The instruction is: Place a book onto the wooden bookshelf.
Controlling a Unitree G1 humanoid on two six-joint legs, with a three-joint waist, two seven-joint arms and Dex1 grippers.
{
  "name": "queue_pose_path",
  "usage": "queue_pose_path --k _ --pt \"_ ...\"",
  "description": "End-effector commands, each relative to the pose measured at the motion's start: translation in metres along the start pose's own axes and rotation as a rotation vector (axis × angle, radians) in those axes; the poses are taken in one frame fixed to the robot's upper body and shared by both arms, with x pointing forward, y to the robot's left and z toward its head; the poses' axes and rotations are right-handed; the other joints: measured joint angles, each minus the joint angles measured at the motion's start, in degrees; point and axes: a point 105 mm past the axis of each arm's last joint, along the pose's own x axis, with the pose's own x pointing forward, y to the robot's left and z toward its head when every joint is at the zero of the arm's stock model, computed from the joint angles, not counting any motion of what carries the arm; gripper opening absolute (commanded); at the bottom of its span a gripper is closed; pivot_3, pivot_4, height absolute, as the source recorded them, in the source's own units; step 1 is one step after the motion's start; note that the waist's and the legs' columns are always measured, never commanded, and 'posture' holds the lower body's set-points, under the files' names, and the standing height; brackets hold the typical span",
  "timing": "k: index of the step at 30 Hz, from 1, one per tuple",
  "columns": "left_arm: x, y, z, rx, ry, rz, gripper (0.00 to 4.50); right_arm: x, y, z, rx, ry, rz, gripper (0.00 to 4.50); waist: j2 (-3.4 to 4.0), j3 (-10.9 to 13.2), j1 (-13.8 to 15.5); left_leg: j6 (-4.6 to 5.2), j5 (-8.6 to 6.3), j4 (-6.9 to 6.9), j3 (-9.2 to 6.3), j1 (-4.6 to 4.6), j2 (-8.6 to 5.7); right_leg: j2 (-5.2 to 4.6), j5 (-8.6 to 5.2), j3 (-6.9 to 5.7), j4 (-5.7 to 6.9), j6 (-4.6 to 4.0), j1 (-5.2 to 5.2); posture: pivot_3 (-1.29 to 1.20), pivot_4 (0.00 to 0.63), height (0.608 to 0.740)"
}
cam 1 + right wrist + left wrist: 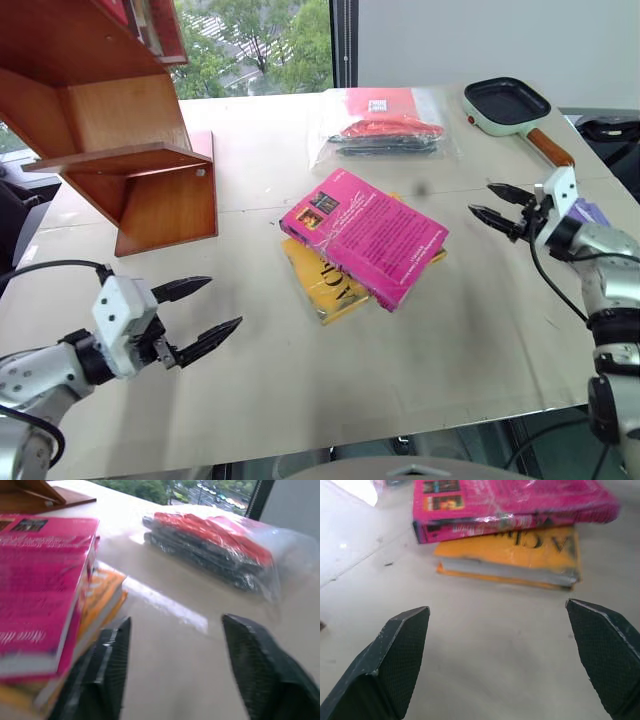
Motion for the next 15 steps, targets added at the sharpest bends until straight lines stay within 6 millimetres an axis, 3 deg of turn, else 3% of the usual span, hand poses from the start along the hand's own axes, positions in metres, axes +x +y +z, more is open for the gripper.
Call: queue_pose_path --k 1,3,8,15 --pt "-0.008 0.001 0.02 0.032 -0.018 -0.045 4.5 0.017 -0.002 -0.003 -0.006 0.035 0.011 0.95 0.0 0.0 0.1 -0.01 0.01 0.02 -0.03 -0.24 -0.01 -0.03 0.01 -0.02 -0.01 0.01 -0.22 0.0 0.15 0.735" --pt "-0.011 0.005 0.023 0.046 -0.002 -0.042 4.5 0.028 0.003 -0.006 -0.001 0.06 0.054 0.06 0.01 0.01 0.12 -0.24 0.14 0.04 0.01 -0.61 -0.07 -0.08 0.15 -0.03 0.01 0.21 -0.59 0.0 0.15 0.735" --pt "-0.015 0.002 0.032 0.08 -0.019 -0.052 4.5 0.045 0.034 -0.005 0.049 0.054 0.285 0.02 0.01 0.01 0.02 -0.3 0.15 -0.02 -0.01 -0.78 -0.09 -0.16 0.16 0.01 -0.12 0.22 -0.73 0.0 0.15 0.735" --pt "-0.024 0.005 0.052 0.078 -0.121 -0.015 4.5 0.052 0.064 0.004 0.06 0.009 0.435 0.02 0.03 0.02 -0.02 -0.18 0.06 -0.02 -0.17 -0.78 -0.08 -0.22 0.17 0.01 0.0 0.2 -0.73 0.0 0.15 0.735"
